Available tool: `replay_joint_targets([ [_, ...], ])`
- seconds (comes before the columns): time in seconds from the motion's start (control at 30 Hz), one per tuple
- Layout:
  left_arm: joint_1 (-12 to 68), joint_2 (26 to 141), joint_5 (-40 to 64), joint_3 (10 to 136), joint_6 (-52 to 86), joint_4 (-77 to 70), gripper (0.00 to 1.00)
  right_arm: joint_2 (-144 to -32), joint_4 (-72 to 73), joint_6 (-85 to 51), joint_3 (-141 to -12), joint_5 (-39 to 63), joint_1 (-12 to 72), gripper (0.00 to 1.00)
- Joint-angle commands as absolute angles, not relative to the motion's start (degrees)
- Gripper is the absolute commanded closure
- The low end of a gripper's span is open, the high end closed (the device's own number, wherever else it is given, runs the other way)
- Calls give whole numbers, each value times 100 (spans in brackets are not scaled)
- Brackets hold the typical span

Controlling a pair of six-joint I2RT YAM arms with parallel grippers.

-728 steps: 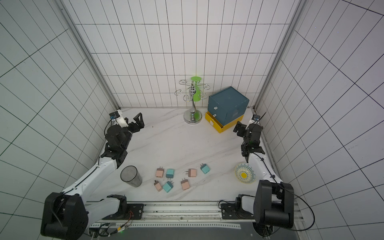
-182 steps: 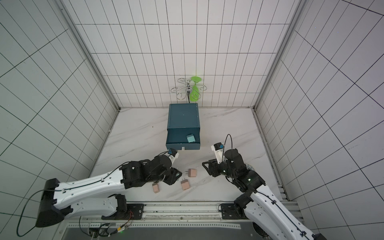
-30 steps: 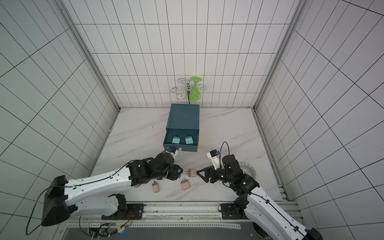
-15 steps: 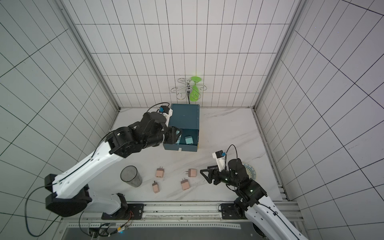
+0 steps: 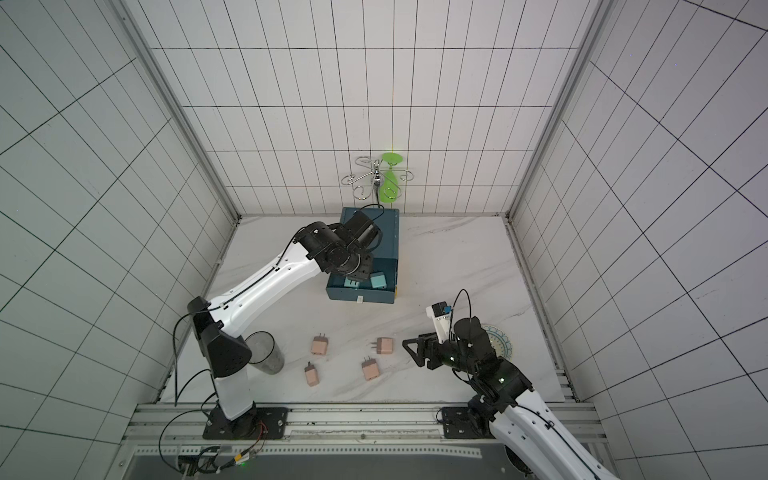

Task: Place the plugs into the drawer by color
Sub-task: Place the plug in the drawer.

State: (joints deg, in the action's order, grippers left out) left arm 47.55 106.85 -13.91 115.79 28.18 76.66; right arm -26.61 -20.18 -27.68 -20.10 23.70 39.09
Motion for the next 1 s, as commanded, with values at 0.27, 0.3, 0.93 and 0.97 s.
replay_joint_targets([
  [0.27,4737,11117,-1340,11667,2812,7483,100,-2571,-1594,-2834,-1930,3056,3957,28],
  [0.3,4729,11127,-1336,11602,2817,7411,100,-2549,-1548,-2848,-1916,3124,3955,28],
  [0.93,4609,11110,-1602,11078,2977,6895,92,-2509,-1792,-2822,-1916,2752,3962,27],
  [0.97,4605,11101,-1680,11089,2992,6924,85,-2508,-1791,-2827,-1907,2744,3955,27],
])
